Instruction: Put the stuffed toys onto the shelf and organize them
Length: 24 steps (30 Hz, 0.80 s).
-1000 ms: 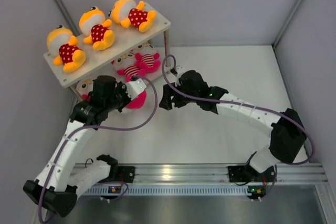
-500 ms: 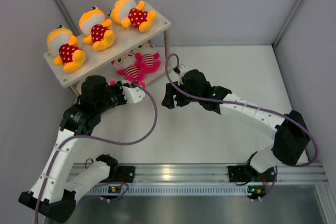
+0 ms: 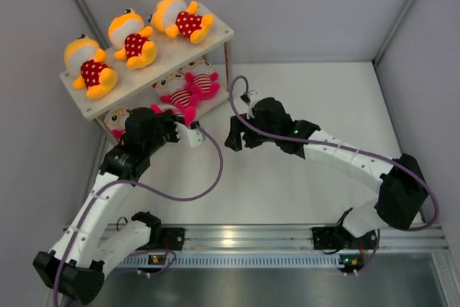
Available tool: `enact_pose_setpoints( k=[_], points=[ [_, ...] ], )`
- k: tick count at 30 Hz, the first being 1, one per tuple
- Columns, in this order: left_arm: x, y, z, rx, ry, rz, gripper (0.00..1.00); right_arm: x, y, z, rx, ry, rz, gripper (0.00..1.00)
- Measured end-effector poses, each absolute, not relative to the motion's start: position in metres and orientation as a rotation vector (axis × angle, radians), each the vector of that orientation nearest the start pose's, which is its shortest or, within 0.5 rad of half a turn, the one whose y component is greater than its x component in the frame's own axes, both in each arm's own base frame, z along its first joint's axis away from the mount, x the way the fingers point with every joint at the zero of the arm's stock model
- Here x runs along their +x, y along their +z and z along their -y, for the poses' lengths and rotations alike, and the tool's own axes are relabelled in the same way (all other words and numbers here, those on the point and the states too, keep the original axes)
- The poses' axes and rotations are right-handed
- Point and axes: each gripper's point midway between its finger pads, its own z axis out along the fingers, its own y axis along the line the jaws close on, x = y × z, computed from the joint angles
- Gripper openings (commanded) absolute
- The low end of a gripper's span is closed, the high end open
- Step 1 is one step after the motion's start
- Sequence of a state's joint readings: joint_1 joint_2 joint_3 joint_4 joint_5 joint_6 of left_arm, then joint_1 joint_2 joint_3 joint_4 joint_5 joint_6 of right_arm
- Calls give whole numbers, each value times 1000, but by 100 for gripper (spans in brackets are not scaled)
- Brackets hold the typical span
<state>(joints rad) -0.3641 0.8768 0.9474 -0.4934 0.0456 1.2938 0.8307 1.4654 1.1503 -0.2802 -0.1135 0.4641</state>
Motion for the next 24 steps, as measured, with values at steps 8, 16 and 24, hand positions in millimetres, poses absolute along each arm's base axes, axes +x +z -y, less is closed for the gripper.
enact_pose_setpoints(
  k=[8, 16, 24],
  points=[
    [319, 295, 80, 1522, 655, -1264, 0, 257, 192, -333, -474, 831, -2228, 74],
    [332, 300, 68, 1548, 752, -1226, 0, 260, 194, -330, -461, 828, -2222, 74],
    [359, 282, 34, 1538, 813, -1330, 0, 257, 191, -325, -456, 820, -2227, 75]
  ],
)
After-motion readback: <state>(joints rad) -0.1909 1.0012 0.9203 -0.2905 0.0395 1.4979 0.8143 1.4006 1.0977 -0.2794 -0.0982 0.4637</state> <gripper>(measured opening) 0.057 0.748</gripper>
